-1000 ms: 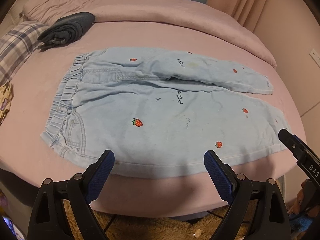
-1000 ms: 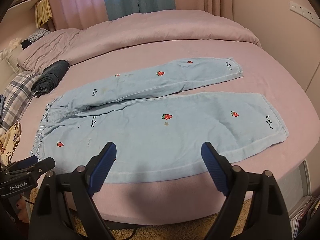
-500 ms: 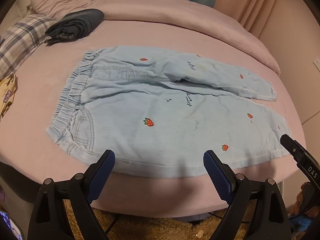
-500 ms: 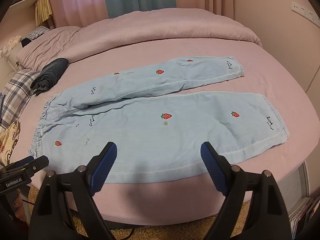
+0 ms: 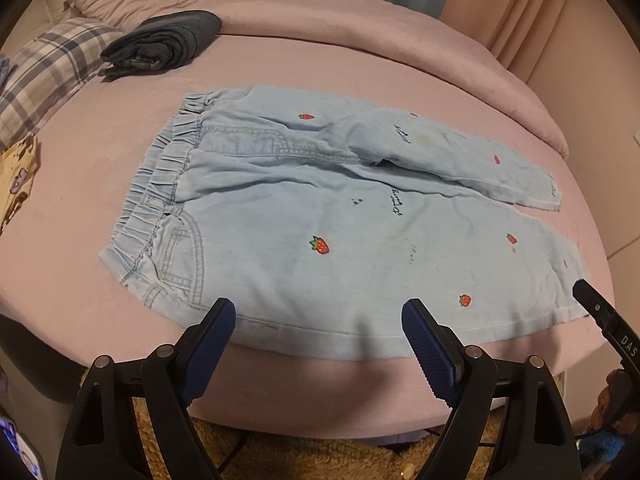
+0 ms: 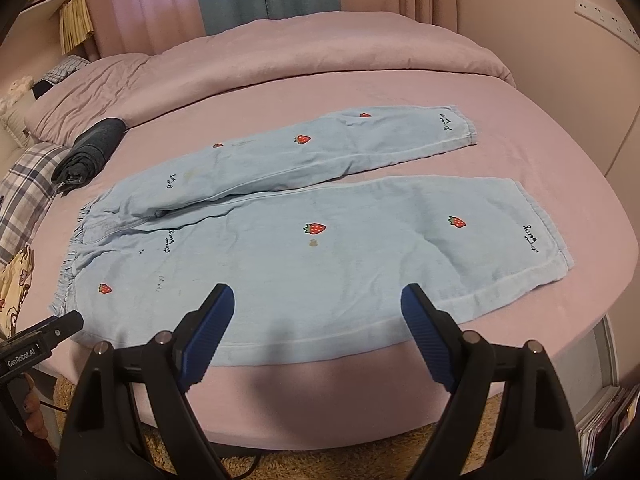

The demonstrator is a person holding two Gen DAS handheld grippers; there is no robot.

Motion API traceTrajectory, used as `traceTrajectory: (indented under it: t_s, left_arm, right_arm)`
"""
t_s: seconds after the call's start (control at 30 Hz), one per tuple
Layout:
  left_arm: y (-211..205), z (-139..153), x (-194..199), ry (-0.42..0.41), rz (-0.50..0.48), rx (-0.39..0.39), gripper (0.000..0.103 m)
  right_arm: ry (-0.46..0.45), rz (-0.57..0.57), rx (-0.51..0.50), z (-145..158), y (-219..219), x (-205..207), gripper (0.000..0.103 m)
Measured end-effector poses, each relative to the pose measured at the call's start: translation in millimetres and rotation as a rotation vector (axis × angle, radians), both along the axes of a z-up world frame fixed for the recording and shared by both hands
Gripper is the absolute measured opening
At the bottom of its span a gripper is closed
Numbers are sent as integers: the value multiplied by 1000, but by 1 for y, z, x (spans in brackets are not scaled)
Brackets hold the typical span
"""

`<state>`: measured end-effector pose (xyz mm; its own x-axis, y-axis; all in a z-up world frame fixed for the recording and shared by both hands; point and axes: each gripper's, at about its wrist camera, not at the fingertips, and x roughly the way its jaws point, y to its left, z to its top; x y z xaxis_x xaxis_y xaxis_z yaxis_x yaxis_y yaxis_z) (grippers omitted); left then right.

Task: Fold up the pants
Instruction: 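Move both grippers open toward the light-blue strawberry pants on the bed, then grasp the waistband with the left gripper while the right gripper grasps a leg hem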

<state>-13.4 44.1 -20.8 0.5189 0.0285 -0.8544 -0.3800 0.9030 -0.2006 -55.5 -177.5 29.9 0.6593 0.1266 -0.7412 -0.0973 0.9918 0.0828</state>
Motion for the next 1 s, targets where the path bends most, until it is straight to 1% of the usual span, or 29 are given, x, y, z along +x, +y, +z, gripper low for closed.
traceTrajectory:
  t_s: [0.03, 0.13, 0.17, 0.2, 0.27, 0.4, 0.43, 0.53, 0.67, 0.73, 0.8, 0.87, 0.93, 1.0]
  left_arm:
    - [3, 0, 0, -1, 6, -2, 87]
    - [23, -2, -3, 3, 68, -6, 87]
    - [36, -6, -4, 11, 109, -12, 87]
    - [47, -10, -6, 23, 145, -14, 87]
    - [68, -18, -12, 53, 222, -3, 87]
    - [103, -28, -27, 90, 348, 9, 87]
    - [113, -31, -31, 97, 384, 2, 87]
    - [132, -39, -39, 106, 449, -25, 87]
    - [140, -48, -44, 129, 498, -59, 87]
    - [144, -54, -44, 119, 504, -77, 87]
    - [144, -58, -43, 108, 502, -95, 87]
    - [141, -61, -40, 98, 494, -80, 87]
    - [143, -62, -37, 81, 488, -82, 87]
    - [142, -61, -40, 57, 481, -112, 85]
  right_arm:
    - [4, 1, 12, 0, -3, 1, 86]
    - [29, -34, 47, -2, -21, 5, 86]
    - [25, -67, 44, -2, -33, 7, 86]
    - [41, -93, 47, -3, -41, 9, 85]
    - [55, -163, 47, -5, -65, 12, 86]
    - [75, -304, 67, -10, -122, 16, 86]
    - [80, -340, 68, -11, -136, 16, 86]
    - [94, -428, 71, -18, -170, 19, 86]
    - [109, -491, 23, -25, -193, 25, 86]
    - [103, -520, 7, -30, -203, 29, 86]
    - [119, -538, 27, -36, -211, 32, 86]
    - [142, -547, 66, -47, -217, 38, 86]
    - [183, -542, 96, -59, -220, 45, 84]
    - [209, -533, 110, -69, -218, 49, 82]
